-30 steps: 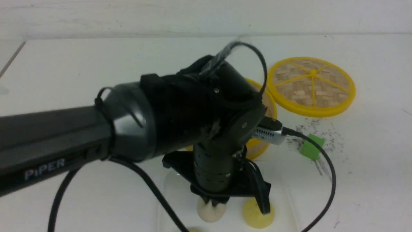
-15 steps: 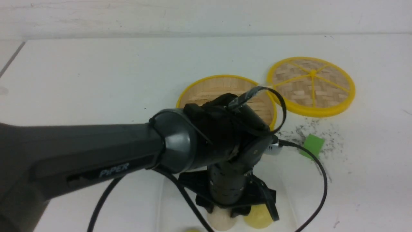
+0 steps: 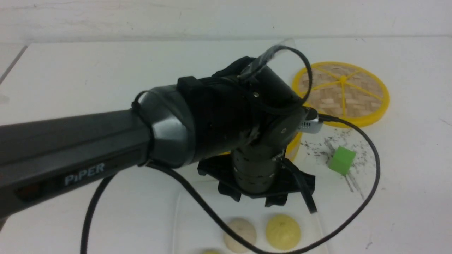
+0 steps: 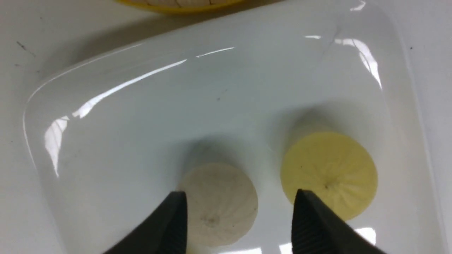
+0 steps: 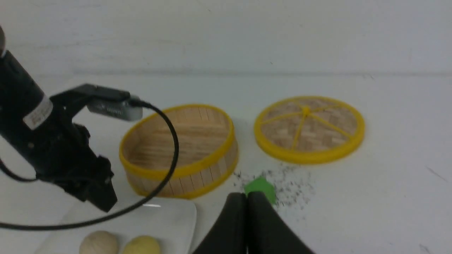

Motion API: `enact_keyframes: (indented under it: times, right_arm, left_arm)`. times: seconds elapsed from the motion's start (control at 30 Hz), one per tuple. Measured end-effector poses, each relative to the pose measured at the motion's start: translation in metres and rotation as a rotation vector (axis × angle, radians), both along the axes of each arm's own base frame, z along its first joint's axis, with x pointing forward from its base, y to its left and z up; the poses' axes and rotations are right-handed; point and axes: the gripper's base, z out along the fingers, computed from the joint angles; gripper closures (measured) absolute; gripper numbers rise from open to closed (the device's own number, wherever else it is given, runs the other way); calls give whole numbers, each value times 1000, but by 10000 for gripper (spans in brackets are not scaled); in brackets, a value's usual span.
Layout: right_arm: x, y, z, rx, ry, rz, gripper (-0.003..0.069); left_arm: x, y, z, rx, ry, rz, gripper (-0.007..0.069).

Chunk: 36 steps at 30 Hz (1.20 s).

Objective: Put the steamed buns into the plate on the white tablecloth.

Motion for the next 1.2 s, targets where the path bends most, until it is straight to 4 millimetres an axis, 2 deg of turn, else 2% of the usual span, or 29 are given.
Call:
enact_keyframes:
  times: [0.03,0.13,0.3,0.33,0.83,0.93,1.03,1.07,1.2]
  right_arm:
    - [12,6,-12,-12,3,5,659]
    - [30,14,-29,-17,11,14,670]
    - [44,20,-40,-2,-25,17,673]
    - [45,21,-42,1,-28,18,673]
    - [47,22,-49,-11,0,18,667]
    - [49,23,-56,-17,16,18,665]
    - [53,23,-72,-37,37,-3,664]
    - [55,22,-87,-65,59,-34,664]
    - [60,19,-116,-100,127,-114,662]
  left_arm:
    - [0,0,0,9,1,-13,293]
    - [0,1,0,21,-4,-31,415]
    - [2,2,0,45,-30,-46,596]
    - [2,3,1,49,-35,-49,613]
    - [3,4,1,65,-45,-52,622]
    - [3,5,1,74,-47,-52,622]
    - [3,7,3,92,-57,-76,622]
    - [1,11,10,111,-65,-111,622]
    - [-3,21,29,118,-101,-153,622]
